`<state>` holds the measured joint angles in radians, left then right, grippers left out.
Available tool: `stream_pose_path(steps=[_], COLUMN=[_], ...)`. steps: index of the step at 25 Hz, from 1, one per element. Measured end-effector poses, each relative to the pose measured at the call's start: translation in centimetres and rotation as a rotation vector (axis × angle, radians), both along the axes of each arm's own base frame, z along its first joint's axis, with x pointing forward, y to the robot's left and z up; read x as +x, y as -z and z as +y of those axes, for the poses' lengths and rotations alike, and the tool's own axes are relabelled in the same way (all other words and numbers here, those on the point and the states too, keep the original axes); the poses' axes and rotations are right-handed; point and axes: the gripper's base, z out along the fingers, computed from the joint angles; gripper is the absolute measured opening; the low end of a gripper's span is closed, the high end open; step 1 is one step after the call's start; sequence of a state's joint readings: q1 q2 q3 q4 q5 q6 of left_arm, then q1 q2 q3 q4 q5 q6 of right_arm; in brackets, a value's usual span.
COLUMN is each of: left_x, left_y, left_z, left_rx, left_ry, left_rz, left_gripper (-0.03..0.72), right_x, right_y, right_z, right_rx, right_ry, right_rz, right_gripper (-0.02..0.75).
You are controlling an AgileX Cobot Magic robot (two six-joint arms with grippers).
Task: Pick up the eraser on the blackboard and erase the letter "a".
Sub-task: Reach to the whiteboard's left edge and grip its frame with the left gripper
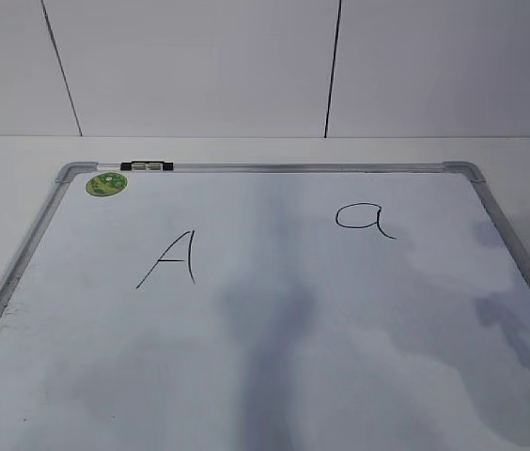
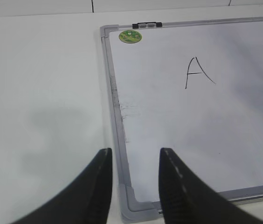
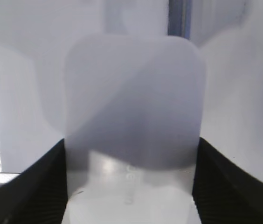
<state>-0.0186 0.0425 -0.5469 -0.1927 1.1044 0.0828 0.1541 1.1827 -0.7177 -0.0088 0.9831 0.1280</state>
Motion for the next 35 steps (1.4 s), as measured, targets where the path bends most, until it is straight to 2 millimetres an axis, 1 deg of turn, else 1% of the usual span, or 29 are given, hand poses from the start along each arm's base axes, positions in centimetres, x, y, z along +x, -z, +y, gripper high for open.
stream_pose_path(steps=[2,5,9,12,14,19,27,30,35], left_x=[0.7,2.5,5.6,8.2,9.9,14.1,21.4,24.1,27.8], left_y=[-0.5,-1.2,-1.6,-1.5,-1.0,0.8,1.4,2.2,3.7], left_z=[0.0,-0.1,-0.1,-0.1,-0.1,-0.2,-0.3,-0.4,-0.4], left_rx=[-0.003,-0.003,-0.007,-0.01,-0.012,-0.012,0.002,0.009,0.023], left_ry=[0.002,0.002,-0.009,-0.019,-0.025,-0.029,-0.025,-0.02,-0.007], left_rz=[0.037,0.12,0.205,0.265,0.318,0.513,0.637,0.684,0.747], left_gripper=[0.283,0.318,0.38,0.406,0.412,0.416,0.417,0.417,0.407], right_x=[0.0,0.0,0.0,0.0,0.0,0.0,-0.1,-0.1,-0.1], right_y=[0.0,0.0,0.0,0.0,0.0,0.0,0.0,0.0,0.0], right_z=[0.1,0.1,0.1,0.1,0.1,0.2,0.2,0.2,0.2], right_rx=[0.008,0.008,0.008,0.008,0.013,0.027,0.03,0.03,0.03], right_ry=[0.003,0.003,0.003,0.003,0.005,0.011,0.012,0.012,0.012], right_rz=[0.001,0.001,0.003,0.003,0.004,0.006,0.006,0.006,0.006], right_gripper=[0.571,0.571,0.571,0.571,0.571,0.571,0.571,0.571,0.571])
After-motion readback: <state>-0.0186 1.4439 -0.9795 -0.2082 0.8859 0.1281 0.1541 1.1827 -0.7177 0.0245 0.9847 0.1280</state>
